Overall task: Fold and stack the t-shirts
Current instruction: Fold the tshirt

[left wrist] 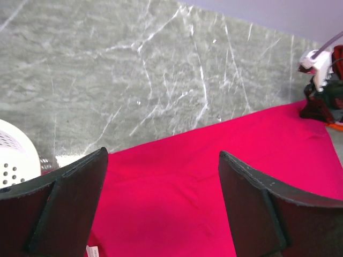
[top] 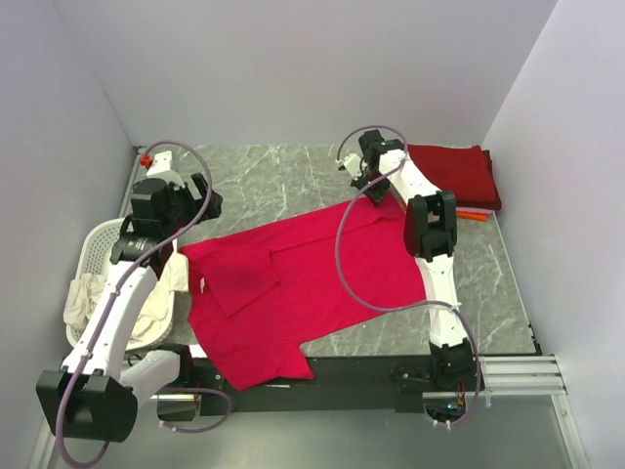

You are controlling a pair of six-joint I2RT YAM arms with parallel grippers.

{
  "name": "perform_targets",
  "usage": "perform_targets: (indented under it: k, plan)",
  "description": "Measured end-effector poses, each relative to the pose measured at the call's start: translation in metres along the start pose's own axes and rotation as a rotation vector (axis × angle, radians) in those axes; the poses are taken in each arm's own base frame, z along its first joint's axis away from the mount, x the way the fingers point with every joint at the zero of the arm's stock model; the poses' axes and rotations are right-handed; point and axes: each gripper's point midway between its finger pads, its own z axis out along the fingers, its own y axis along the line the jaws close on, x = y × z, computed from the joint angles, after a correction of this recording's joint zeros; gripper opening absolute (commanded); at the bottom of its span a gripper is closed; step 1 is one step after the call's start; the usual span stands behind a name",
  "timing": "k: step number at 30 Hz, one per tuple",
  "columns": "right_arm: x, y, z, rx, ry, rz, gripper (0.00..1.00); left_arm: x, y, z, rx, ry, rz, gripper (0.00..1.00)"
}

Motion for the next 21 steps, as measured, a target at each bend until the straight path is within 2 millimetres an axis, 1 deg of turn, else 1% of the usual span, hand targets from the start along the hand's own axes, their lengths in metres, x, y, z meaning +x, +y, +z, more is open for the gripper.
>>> perform_targets:
  k: [2, 4, 6, 9, 11, 15, 17, 19, 20, 21]
  plan:
    - [-0.004, -0.004, 0.001, 0.015, 0.007, -0.004, 0.10, -0.007, -0.001, -0.005, 0.002, -0.024, 0.002, 0.90]
    - [-0.006, -0.006, 0.000, 0.029, 0.016, -0.010, 0.00, -0.010, -0.002, -0.007, 0.005, -0.033, 0.005, 0.91]
    - [-0.006, -0.008, -0.001, 0.047, 0.024, -0.012, 0.00, -0.012, -0.003, -0.007, 0.007, -0.035, 0.012, 0.92]
    - [-0.012, -0.019, -0.002, 0.099, 0.019, -0.007, 0.00, -0.011, -0.004, -0.005, 0.015, -0.017, 0.026, 0.93]
    - [-0.015, -0.027, 0.000, 0.143, 0.012, 0.003, 0.00, -0.008, -0.006, -0.002, 0.030, 0.007, 0.040, 0.94]
    - [-0.021, -0.040, 0.008, 0.208, -0.002, 0.017, 0.00, 0.007, -0.012, 0.004, 0.076, 0.092, 0.060, 0.88]
    - [-0.026, -0.046, 0.008, 0.233, -0.020, 0.026, 0.01, 0.017, -0.016, 0.006, 0.111, 0.143, 0.060, 0.84]
    - [-0.034, -0.050, 0.008, 0.249, -0.052, 0.038, 0.08, 0.030, -0.020, 0.007, 0.140, 0.198, 0.053, 0.79]
    - [-0.038, -0.051, 0.009, 0.252, -0.073, 0.045, 0.19, 0.037, -0.021, 0.007, 0.149, 0.230, 0.045, 0.69]
    - [-0.043, -0.051, 0.009, 0.251, -0.101, 0.052, 0.27, 0.045, -0.021, 0.008, 0.153, 0.260, 0.038, 0.66]
